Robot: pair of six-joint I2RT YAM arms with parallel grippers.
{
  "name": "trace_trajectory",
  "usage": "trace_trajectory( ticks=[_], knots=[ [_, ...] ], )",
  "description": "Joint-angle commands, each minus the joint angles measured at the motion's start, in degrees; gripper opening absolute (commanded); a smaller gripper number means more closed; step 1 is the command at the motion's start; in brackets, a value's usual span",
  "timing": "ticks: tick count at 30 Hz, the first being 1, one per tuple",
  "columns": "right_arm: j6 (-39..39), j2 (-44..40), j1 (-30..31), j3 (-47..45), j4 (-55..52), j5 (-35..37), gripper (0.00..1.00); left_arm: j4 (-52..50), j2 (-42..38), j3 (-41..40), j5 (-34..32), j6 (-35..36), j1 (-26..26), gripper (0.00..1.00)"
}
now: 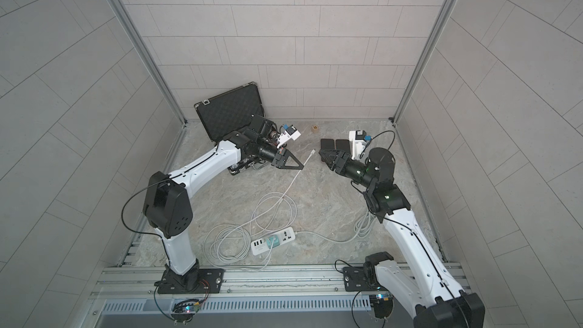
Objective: Plug the charging cable into the phone
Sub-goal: Adjust the charging cable.
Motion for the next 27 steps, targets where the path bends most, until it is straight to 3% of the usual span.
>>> trace_trajectory(
  ticks=[1, 6, 11, 24, 27],
  knots=[
    [13.37, 1.04, -1.23, -8.14, 32.18, -12.02, 0.52, -0.99, -2.48, 0.75, 6.70, 1.24, -0.18, 0.00],
    [26.35, 8.75, -2.83, -12.04, 50.08, -12.61, 0.55, -0.95, -3.11, 0.55, 9.61, 1.56, -0.19, 0.00],
    [32.46, 13.18, -2.82, -12.18, 59.18, -13.00, 0.55, -0.99, -3.41, 0.33, 9.95, 1.66, -0.28, 0.00],
    [35.39, 20.63, 0.27, -9.31, 66.36, -14.04, 0.40, -0.99, -3.24, 0.11, 9.08, 1.66, -0.52, 0.00],
    [36.57, 22.45, 0.28, -8.54, 68.69, -14.20, 0.30, -0.95, -3.16, 0.19, 9.08, 1.55, -0.59, 0.02]
  ],
)
